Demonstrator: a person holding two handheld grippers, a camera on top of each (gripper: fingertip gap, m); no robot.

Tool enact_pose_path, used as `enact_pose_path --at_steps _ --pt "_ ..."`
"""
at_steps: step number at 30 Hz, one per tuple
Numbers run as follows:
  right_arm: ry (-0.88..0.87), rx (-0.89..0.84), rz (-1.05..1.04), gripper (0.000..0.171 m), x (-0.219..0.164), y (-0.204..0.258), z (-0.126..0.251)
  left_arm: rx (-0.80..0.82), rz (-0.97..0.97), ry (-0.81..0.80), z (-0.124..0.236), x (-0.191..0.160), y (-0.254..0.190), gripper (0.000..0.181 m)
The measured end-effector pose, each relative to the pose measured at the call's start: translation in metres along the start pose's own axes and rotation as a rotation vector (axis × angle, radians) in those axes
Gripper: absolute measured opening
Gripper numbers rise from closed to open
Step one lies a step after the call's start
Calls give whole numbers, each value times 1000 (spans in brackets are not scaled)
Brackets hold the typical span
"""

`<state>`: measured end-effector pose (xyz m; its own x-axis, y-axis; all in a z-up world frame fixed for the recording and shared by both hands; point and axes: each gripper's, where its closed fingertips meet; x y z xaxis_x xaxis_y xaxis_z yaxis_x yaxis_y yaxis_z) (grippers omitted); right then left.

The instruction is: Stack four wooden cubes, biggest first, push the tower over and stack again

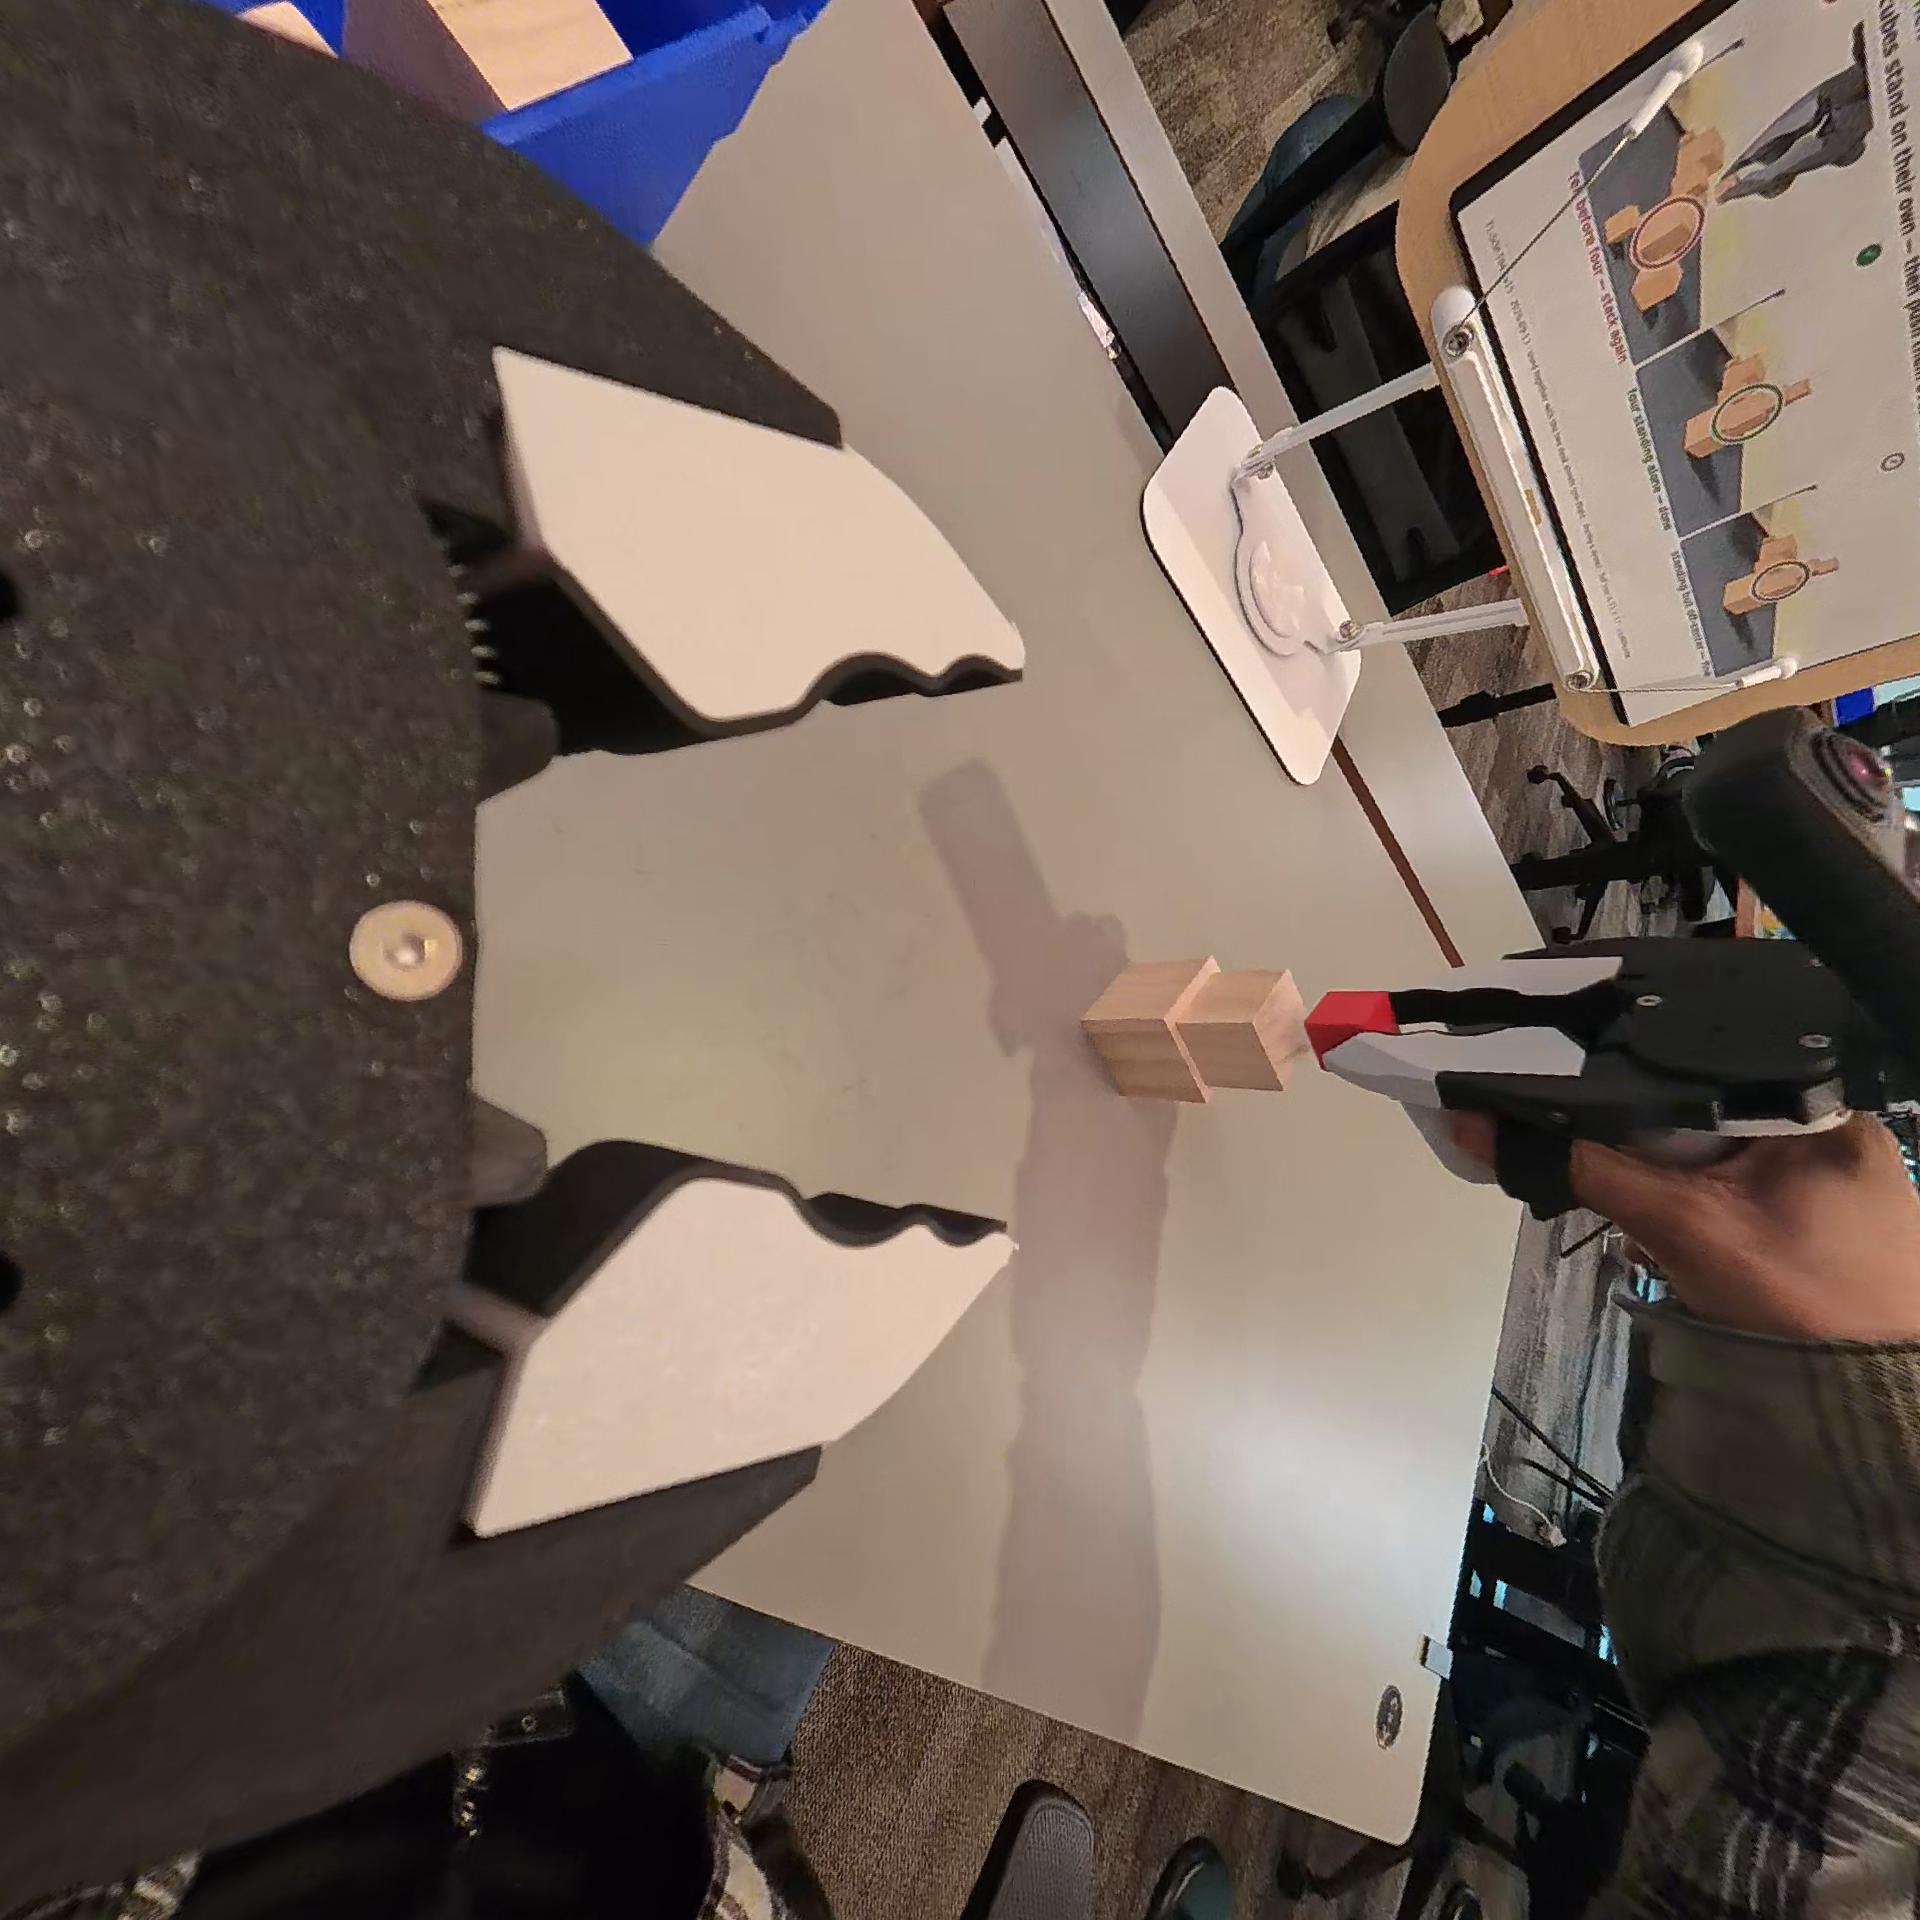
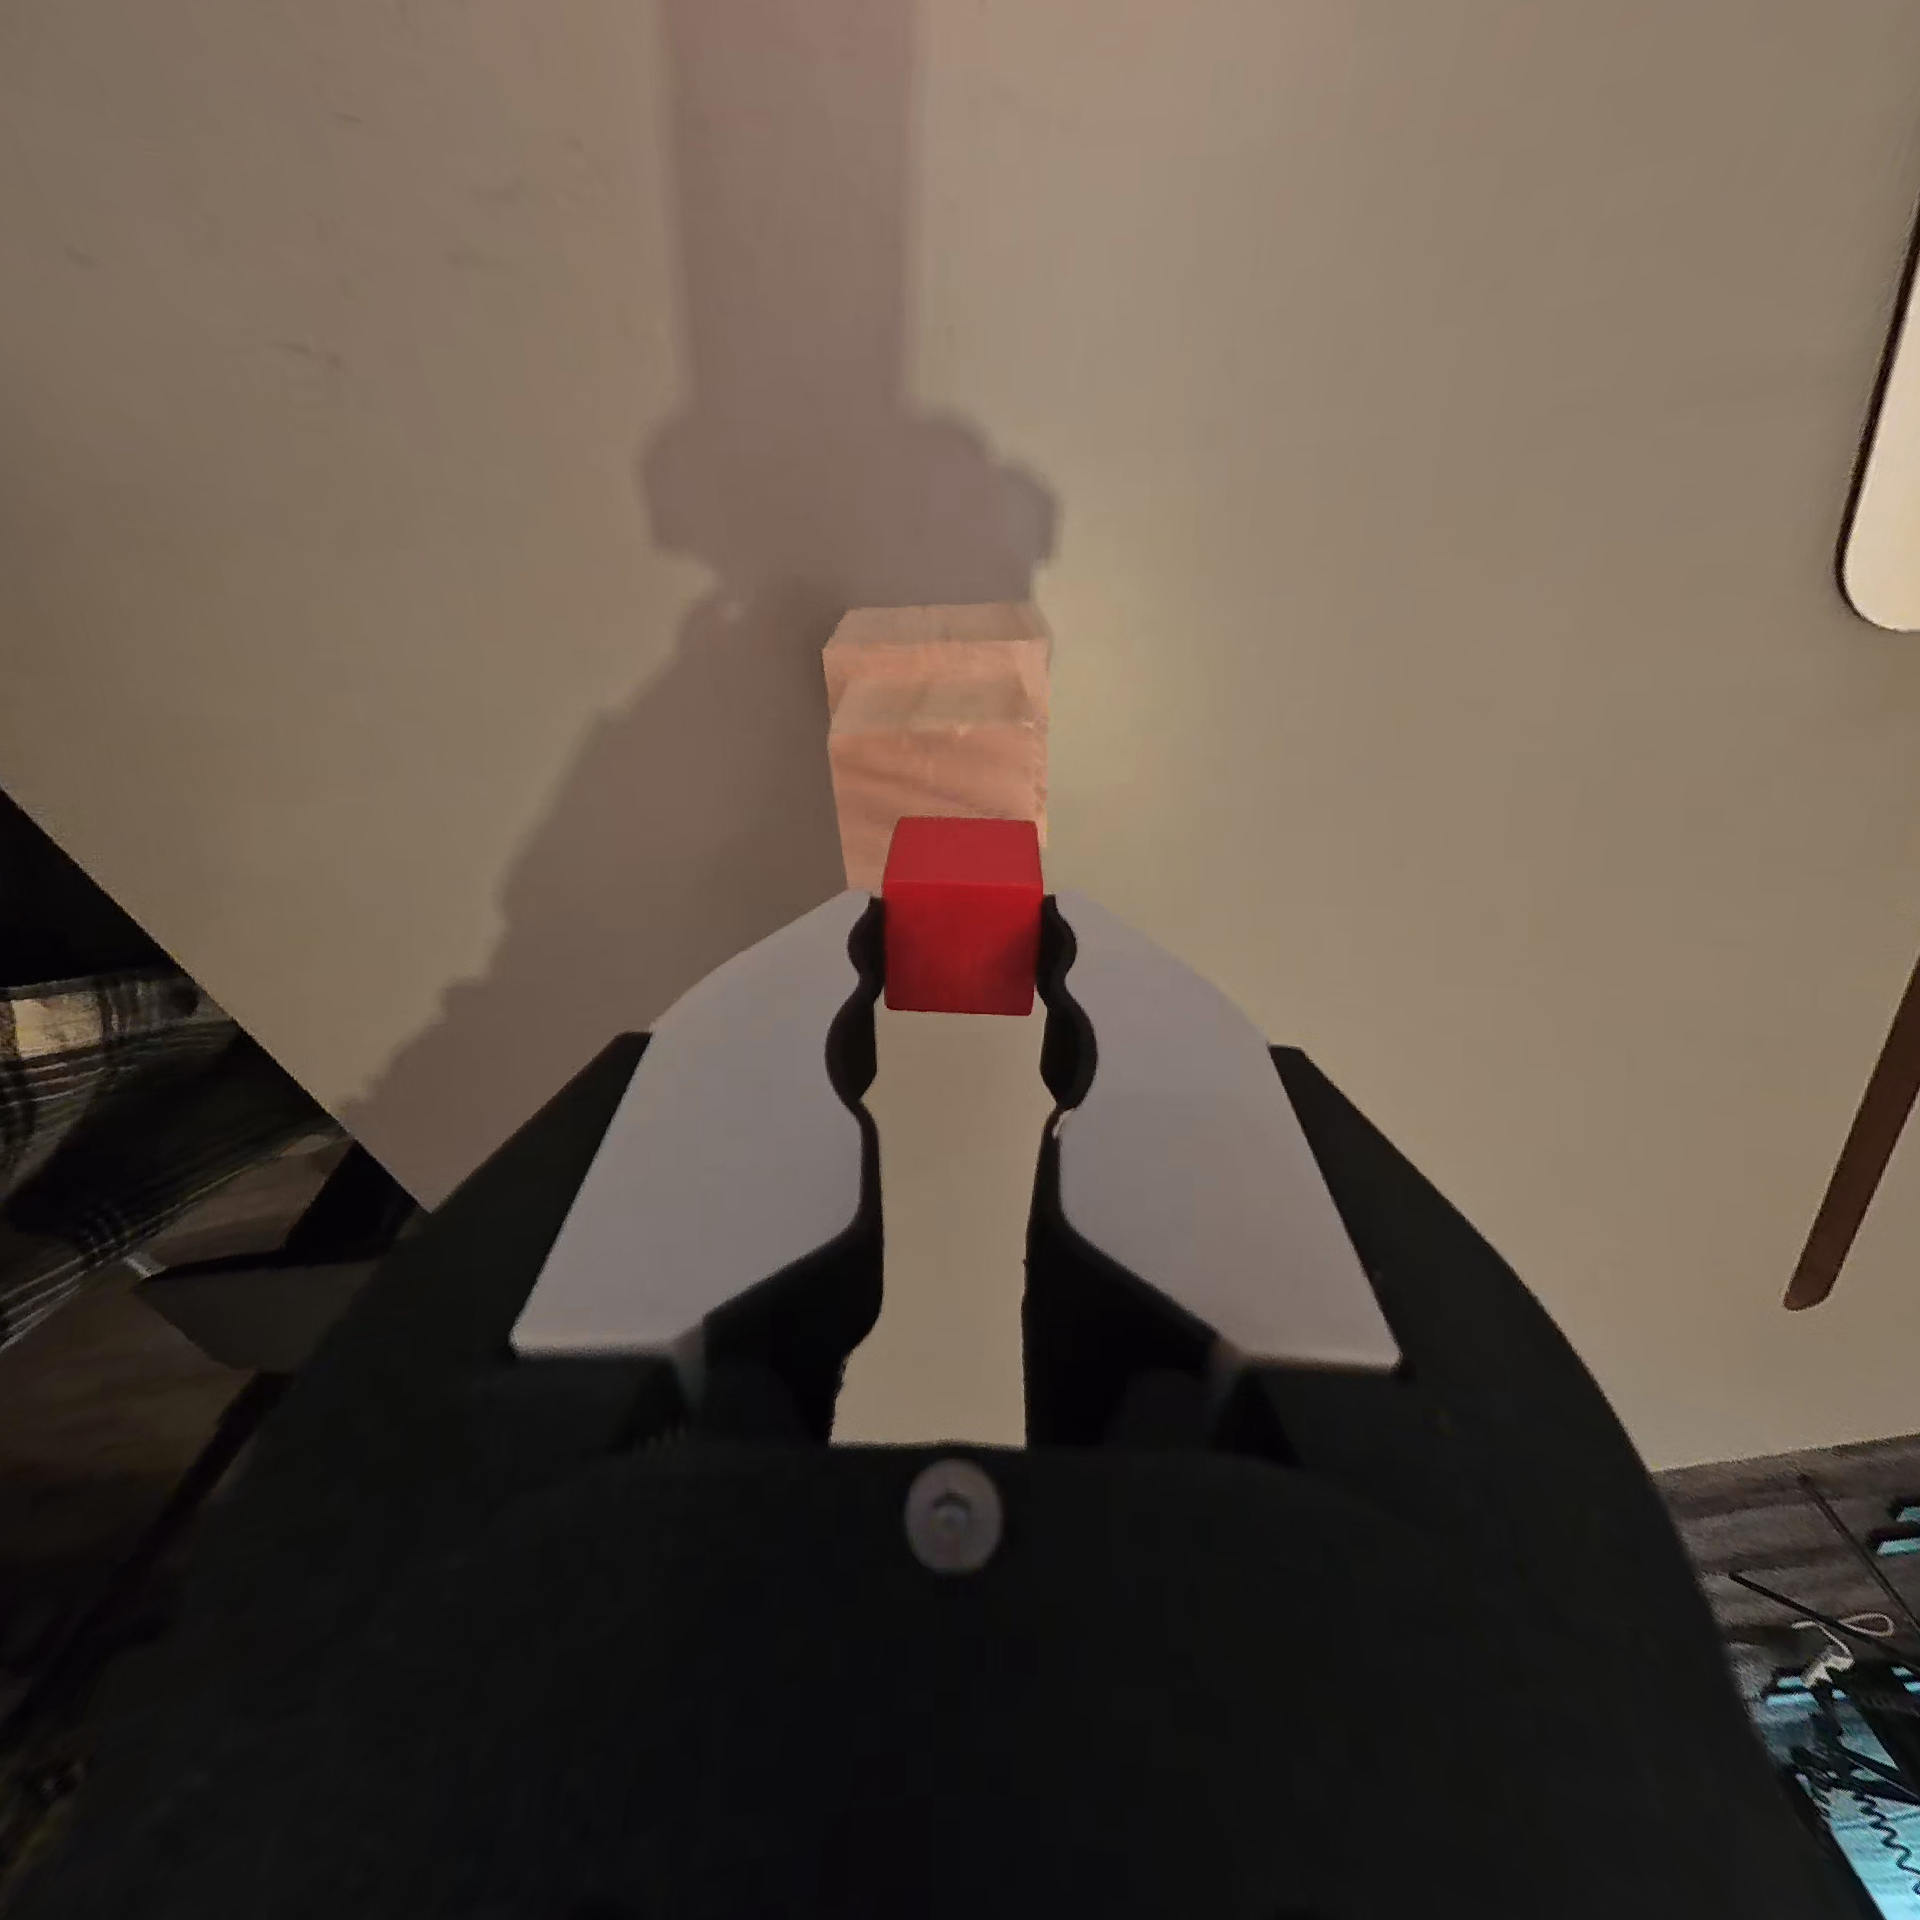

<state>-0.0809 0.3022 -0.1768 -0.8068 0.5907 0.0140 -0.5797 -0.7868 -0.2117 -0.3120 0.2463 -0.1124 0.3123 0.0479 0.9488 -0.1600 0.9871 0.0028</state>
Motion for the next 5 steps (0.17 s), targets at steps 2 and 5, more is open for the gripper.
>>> enact_pose_path --at_steps 2,5 --pt "3 7 6 27 2 2 -2 0 3 3 0 -1 1 94" --pt "7 9 20 27 5 4 -4 -3 6 4 0 -2 2 94"
Point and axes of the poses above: each gripper's, where its closed fingertips meet, z back along the fingers, x out of its top, y = z × x across the jaws, and after that the axes turned 12 degrees about -x, right-handed
